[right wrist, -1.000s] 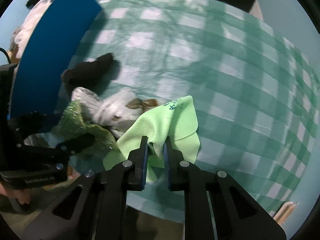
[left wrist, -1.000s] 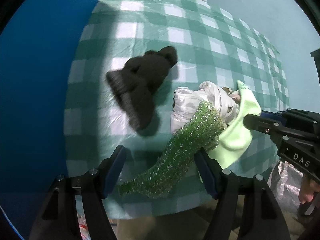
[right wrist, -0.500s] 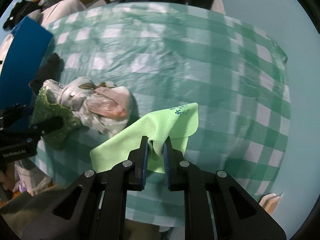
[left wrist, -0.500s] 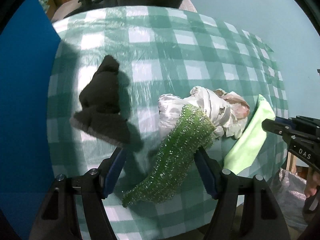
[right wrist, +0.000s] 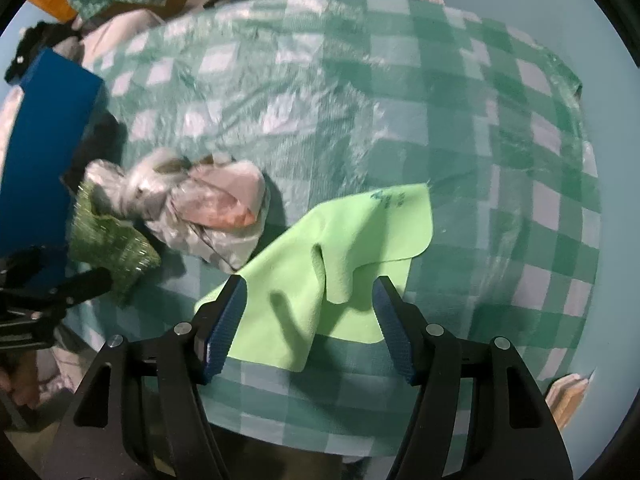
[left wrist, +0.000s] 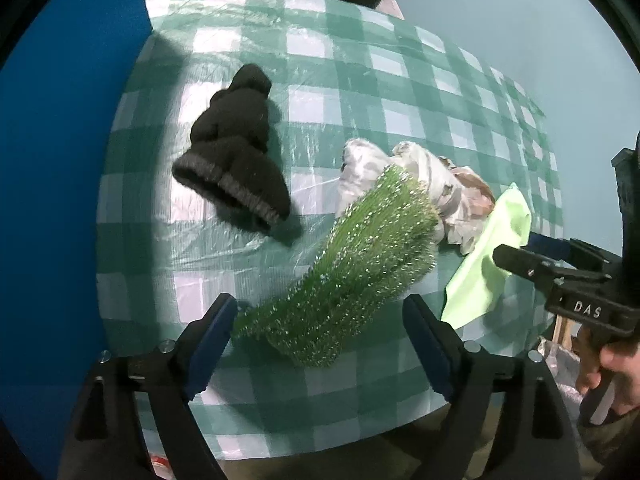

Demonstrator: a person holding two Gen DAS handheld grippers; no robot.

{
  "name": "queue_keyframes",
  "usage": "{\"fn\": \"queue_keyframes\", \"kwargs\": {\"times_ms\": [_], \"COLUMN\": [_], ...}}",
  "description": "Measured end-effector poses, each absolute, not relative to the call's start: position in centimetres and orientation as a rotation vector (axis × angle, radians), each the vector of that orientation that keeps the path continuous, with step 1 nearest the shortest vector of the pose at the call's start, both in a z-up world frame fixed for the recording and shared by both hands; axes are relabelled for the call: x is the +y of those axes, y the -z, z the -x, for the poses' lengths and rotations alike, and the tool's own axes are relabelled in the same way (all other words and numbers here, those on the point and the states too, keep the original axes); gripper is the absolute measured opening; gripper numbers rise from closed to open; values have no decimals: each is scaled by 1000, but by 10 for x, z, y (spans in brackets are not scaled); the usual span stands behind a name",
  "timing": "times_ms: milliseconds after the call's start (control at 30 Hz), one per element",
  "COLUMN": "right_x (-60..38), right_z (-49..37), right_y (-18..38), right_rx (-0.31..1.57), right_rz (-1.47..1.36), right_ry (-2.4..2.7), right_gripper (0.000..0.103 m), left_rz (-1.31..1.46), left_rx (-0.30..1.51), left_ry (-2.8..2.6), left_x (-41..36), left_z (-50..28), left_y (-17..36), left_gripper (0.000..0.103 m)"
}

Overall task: Organize soft objects
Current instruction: 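Grasp the light green cloth with the right tool while the left grasps the green tinsel strip, then lift the green cloth and tinsel strip and carry both over the box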

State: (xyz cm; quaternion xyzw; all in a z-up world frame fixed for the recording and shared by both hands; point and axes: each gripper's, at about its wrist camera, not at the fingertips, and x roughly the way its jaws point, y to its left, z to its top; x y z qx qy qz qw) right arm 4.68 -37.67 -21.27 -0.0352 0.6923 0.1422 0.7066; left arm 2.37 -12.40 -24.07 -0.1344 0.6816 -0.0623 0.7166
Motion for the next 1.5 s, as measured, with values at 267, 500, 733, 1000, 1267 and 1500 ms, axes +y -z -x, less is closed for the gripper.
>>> {"fn": "queue_keyframes", "kwargs": {"times_ms": [267,500,733,1000,1267,1500], "right_x": [-343,-329,-336,-353,-357,-360], "right_z": [-35,-22,-11,-14,-15,-19], "right_y": [227,227,218,198,167,143], "right_rx": [1523,1487,1466,1431,1385,1343], "right_rz": [171,238,210,167,146,126], "right_ry": [-318,-305,-297,-318,-342,-363], "right_gripper": [65,51,9,7,7,7], "left_rz": [212,128,158,139,176,162], "left_rx": [1496,1460,1460,1407,1353,1324], "left_ry": [135,120,168,182,177,167], "left_x": [-145,-155,-152,-144,-133,-126], "left_z": [-30,-28,-17,-8,-4,2], "left_y": [250,245,239,215,187,168], "left_gripper": [86,52,14,12,12,12]}}
